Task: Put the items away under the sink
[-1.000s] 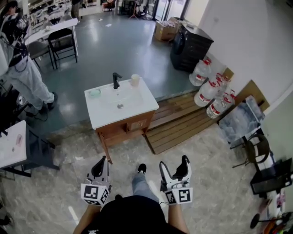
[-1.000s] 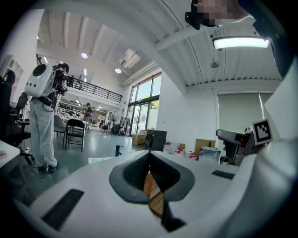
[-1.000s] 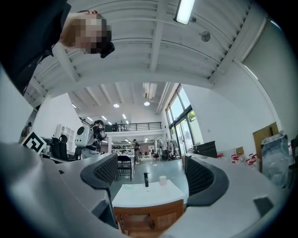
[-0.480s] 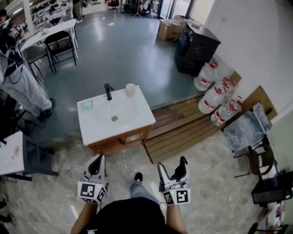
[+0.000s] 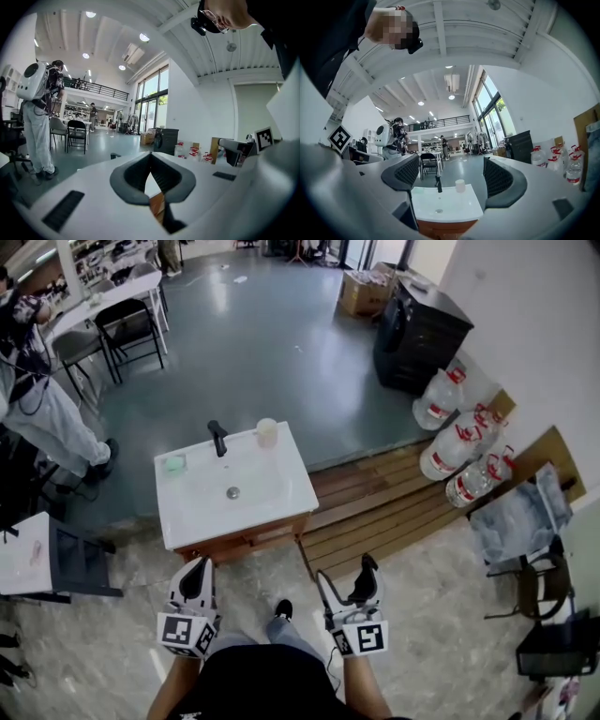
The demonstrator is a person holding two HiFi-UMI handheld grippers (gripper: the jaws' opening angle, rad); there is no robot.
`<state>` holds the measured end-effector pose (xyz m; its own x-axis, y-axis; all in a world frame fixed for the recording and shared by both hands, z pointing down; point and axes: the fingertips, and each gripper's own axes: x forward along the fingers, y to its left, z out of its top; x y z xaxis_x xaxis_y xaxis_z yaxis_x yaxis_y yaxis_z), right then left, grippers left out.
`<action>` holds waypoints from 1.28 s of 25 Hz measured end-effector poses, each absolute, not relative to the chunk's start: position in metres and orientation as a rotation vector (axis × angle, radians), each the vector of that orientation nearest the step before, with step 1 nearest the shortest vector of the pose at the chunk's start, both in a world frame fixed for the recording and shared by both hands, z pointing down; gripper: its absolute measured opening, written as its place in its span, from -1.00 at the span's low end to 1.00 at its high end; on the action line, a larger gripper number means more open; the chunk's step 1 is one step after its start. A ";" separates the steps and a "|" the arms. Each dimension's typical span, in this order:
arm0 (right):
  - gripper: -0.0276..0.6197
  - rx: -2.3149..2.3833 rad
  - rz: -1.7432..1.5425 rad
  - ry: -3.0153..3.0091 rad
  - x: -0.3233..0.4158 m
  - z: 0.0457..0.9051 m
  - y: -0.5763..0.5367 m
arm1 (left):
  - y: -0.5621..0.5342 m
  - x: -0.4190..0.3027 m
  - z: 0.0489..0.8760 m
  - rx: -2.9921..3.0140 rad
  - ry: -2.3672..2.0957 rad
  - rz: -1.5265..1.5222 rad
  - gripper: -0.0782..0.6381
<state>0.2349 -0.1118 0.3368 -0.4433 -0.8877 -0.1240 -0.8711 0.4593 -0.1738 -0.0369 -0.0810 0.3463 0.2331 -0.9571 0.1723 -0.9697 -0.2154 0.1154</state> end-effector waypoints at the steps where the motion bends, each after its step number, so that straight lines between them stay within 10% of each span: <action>1: 0.45 -1.518 -0.122 2.521 0.232 0.338 -0.119 | -0.086 -0.037 0.349 2.298 -1.818 0.109 -0.77; 32: 0.13 -1.565 -0.423 2.805 0.072 0.560 -0.344 | -0.311 -0.085 0.522 2.250 -1.793 0.194 -0.77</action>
<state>0.0722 -0.3442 0.5602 -0.5295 -0.8218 0.2104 -0.8473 0.5003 -0.1784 -0.0846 -0.3106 0.5222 0.2305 -0.9371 0.2621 -0.9715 -0.2063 0.1168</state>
